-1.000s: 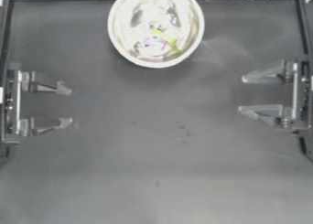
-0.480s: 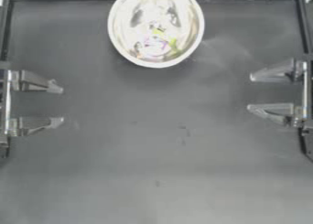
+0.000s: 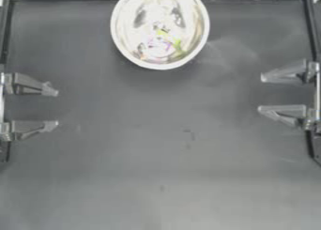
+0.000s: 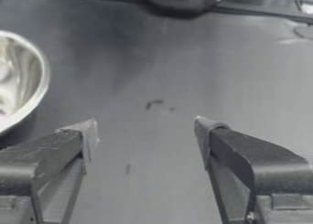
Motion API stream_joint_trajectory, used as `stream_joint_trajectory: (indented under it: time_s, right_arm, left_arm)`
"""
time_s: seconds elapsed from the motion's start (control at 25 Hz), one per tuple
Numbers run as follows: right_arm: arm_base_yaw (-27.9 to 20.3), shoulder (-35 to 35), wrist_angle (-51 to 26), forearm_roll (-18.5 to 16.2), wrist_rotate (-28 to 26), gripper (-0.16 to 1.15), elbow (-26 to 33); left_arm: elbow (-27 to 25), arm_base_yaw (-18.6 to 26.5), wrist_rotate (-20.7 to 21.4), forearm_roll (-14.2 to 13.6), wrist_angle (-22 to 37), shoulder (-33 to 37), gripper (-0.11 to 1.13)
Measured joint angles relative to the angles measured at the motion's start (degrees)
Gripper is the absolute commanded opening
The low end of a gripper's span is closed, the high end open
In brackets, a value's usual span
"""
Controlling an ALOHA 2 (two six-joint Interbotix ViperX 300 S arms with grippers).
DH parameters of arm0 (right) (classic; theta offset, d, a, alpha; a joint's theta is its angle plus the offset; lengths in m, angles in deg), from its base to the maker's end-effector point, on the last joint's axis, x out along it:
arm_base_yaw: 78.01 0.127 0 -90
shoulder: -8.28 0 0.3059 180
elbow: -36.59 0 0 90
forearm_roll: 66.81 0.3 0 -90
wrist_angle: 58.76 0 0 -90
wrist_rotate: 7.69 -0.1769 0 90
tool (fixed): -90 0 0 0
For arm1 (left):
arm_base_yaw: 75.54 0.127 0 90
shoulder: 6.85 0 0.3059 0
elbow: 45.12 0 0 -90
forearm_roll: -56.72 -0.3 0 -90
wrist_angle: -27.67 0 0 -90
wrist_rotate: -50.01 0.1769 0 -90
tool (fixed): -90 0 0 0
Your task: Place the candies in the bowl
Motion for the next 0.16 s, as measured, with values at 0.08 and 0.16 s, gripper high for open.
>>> stream_joint_trajectory:
  time_s: [0.08,0.16]
  right_arm:
    - [0.00,-0.44,-0.26,-0.09,0.00,0.99,0.00]
    - [0.00,-0.88,-0.53,-0.09,0.00,0.99,0.00]
  left_arm:
    - [-0.18,0.09,0.00,0.00,0.00,0.35,0.96]
    - [-0.26,0.35,0.00,0.09,-0.09,0.44,0.96]
